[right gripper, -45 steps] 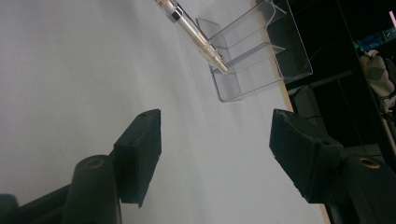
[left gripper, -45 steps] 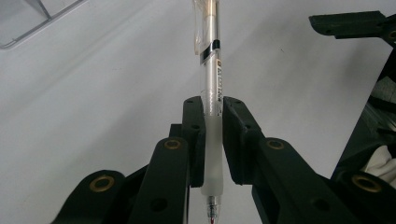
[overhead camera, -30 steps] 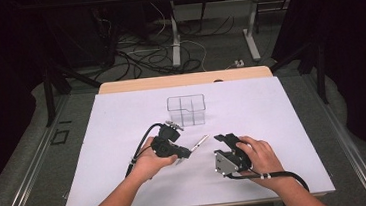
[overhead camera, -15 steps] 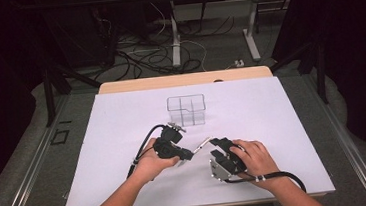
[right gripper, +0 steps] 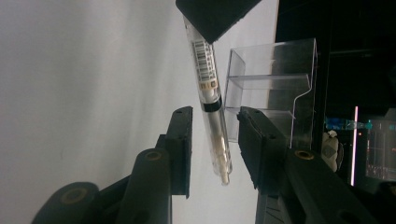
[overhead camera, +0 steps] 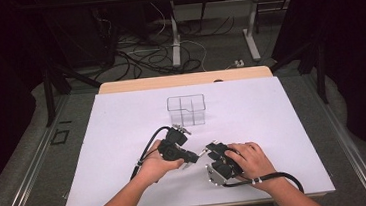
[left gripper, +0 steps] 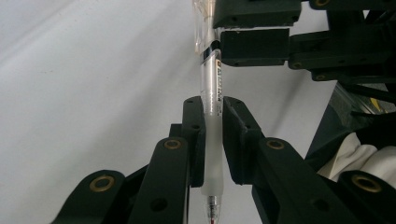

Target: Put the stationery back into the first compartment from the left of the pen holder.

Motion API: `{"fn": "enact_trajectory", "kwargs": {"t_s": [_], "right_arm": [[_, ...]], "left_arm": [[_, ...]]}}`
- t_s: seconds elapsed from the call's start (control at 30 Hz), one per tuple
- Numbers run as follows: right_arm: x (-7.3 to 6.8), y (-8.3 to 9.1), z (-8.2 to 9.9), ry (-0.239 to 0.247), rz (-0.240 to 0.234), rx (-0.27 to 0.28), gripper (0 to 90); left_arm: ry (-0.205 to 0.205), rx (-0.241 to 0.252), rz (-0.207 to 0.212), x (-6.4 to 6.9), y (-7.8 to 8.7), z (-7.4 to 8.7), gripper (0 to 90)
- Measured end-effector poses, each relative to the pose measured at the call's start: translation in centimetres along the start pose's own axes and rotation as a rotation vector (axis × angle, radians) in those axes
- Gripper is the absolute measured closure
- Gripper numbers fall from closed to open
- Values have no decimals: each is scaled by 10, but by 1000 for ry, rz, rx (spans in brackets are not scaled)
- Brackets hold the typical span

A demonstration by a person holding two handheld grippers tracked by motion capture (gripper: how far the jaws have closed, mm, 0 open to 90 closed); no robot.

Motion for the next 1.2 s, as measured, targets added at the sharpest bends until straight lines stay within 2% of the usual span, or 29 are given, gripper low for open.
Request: {"fn": "enact_trajectory", "kwargs": {"t_s": [0.1, 0.13, 0.17, 0.33, 0.37, 0.4, 0.43, 0.47, 0.53, 0.57, 0.67, 0.7, 0.87, 1.07, 1.1, 1.13, 1.2], "right_arm": [[0, 0, -1, 14, 4, -8, 686], [0, 2, -1, 19, -10, -27, 699], [-1, 1, -1, 15, 9, -10, 707], [-1, 1, -2, 49, 4, -24, 748], [-1, 1, -2, 57, 9, -12, 756], [-1, 2, -3, 63, -11, -27, 763], [-2, 1, -3, 62, 10, -15, 767], [-2, 2, -3, 68, -11, -33, 772], [-3, 2, -4, 82, -8, -33, 781], [-4, 1, -4, 87, 11, -22, 786], [-4, 1, -4, 100, -6, -37, 793], [-5, 1, -4, 101, 32, -25, 793], [-4, 1, -4, 110, -5, -40, 795], [-4, 1, -4, 112, -4, -43, 795], [-5, 0, -4, 108, 33, -29, 795], [-4, 1, -4, 110, -7, -48, 796], [-4, 1, -4, 106, -12, -43, 795]], "left_arm": [[-1, 1, 6, 2, -1, 0, 798], [-4, 4, 8, 2, -1, 0, 797], [-4, 3, 10, 2, -1, -1, 798], [-3, 5, 23, 4, 0, -1, 797], [-5, 5, 23, 4, 0, -1, 797], [-4, 5, 23, 4, 0, -1, 798], [-1, 8, 24, 4, 0, -1, 797], [-7, 7, 23, 3, 0, -1, 797], [1, 10, 25, 3, 0, -1, 798], [0, 11, 25, 3, 0, -1, 798], [5, 12, 31, 2, 1, -1, 797], [5, 12, 32, 2, 1, -1, 797], [9, 10, 34, 2, 1, -1, 797], [14, 15, 33, 2, 1, -1, 792], [14, 17, 32, 2, 1, -1, 789], [19, 17, 38, 1, 2, -1, 778], [22, 23, 37, 1, 4, -1, 749]]}}
Point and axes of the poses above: each handheld gripper's, and its own axes: y roughly backward along the jaws, z roughly out of its underside, x roughly to its right, the point moved 1 cm from there along -y, roughly forward along the jaws, and after that the axes turned 4 degrees about -x, right-handed, at the moved point
